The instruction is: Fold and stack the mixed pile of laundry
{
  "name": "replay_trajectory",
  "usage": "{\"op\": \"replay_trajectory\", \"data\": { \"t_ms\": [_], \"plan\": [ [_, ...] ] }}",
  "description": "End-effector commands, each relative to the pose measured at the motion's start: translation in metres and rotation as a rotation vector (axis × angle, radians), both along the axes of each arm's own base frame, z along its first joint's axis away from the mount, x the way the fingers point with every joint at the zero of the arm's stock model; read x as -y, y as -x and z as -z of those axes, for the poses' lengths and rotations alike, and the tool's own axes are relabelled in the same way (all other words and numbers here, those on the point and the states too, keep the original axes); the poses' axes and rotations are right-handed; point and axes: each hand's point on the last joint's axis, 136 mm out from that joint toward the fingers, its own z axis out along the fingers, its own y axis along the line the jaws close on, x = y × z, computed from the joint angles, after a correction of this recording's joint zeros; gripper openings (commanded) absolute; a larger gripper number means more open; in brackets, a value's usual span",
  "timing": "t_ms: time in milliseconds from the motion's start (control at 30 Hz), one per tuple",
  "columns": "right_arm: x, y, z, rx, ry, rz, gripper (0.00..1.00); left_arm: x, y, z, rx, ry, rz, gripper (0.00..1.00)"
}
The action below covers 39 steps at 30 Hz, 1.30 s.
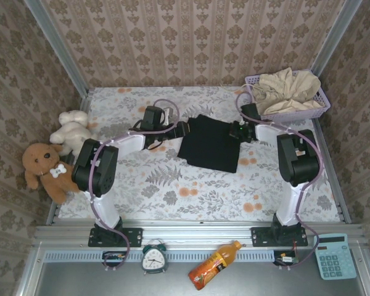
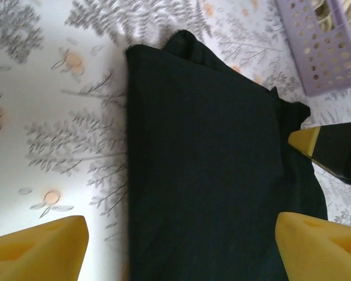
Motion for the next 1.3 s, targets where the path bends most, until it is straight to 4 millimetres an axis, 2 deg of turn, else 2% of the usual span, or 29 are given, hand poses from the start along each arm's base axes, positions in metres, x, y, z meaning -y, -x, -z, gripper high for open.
{"op": "replay_trajectory", "data": {
  "t_ms": [0,100,200,267,333,433,467,500,533,567,667,733,800,900,933,1033,1100,1267],
  "plan": [
    [-0.041,0.013,-0.002,-0.027,-0.038,-0.102,0.0,0.007,0.008,-0.016,0.045,0.018,0.007,0.74],
    [-0.043,0.019,-0.015,-0.006,-0.033,-0.125,0.03,0.008,0.016,-0.019,0.05,0.018,0.017,0.59],
    [-0.019,0.026,-0.029,0.008,-0.011,-0.092,0.1,0.01,0.024,-0.019,0.053,0.009,0.025,0.47],
    [0.001,0.029,-0.04,0.032,-0.021,-0.047,0.13,0.011,0.028,-0.018,0.053,0.002,0.026,0.46],
    [0.017,0.031,-0.046,0.048,-0.03,-0.007,0.1,0.011,0.03,-0.017,0.048,0.003,0.026,0.45],
    [0.029,0.033,-0.041,0.03,-0.041,0.028,0.06,0.011,0.03,-0.016,0.05,-0.001,0.022,0.45],
    [0.029,0.033,-0.036,0.015,-0.055,0.031,0.09,0.011,0.03,-0.016,0.05,-0.001,0.022,0.45],
    [0.028,0.033,-0.03,-0.003,-0.067,0.03,0.18,0.011,0.031,-0.015,0.047,-0.002,0.023,0.46],
    [0.027,0.033,-0.024,-0.028,-0.078,0.03,0.37,0.011,0.031,-0.016,0.048,-0.002,0.025,0.48],
    [0.027,0.035,-0.018,-0.054,-0.08,0.034,0.43,0.011,0.032,-0.017,0.048,-0.004,0.025,0.5],
    [0.033,0.037,-0.017,-0.051,-0.059,0.059,0.53,0.011,0.035,-0.02,0.049,-0.011,0.031,0.53],
    [0.041,0.04,-0.021,-0.037,-0.015,0.082,0.54,0.014,0.04,-0.024,0.053,-0.014,0.041,0.52],
    [0.051,0.042,-0.028,-0.011,0.038,0.104,0.54,0.023,0.046,-0.028,0.054,-0.003,0.064,0.44],
    [0.063,0.043,-0.037,0.011,0.105,0.122,0.53,0.046,0.057,-0.03,0.049,0.016,0.124,0.13],
    [0.067,0.042,-0.04,0.019,0.132,0.129,0.53,0.055,0.061,-0.028,0.04,0.016,0.144,0.0],
    [0.078,0.033,-0.043,0.033,0.203,0.136,0.53,0.075,0.068,-0.012,0.004,0.008,0.187,0.0],
    [0.082,0.024,-0.039,0.026,0.233,0.134,0.52,0.081,0.072,0.003,-0.037,0.0,0.195,0.0],
    [0.073,0.003,-0.022,0.009,0.198,0.111,0.47,0.071,0.078,0.049,-0.13,-0.061,0.155,0.0]
  ]
}}
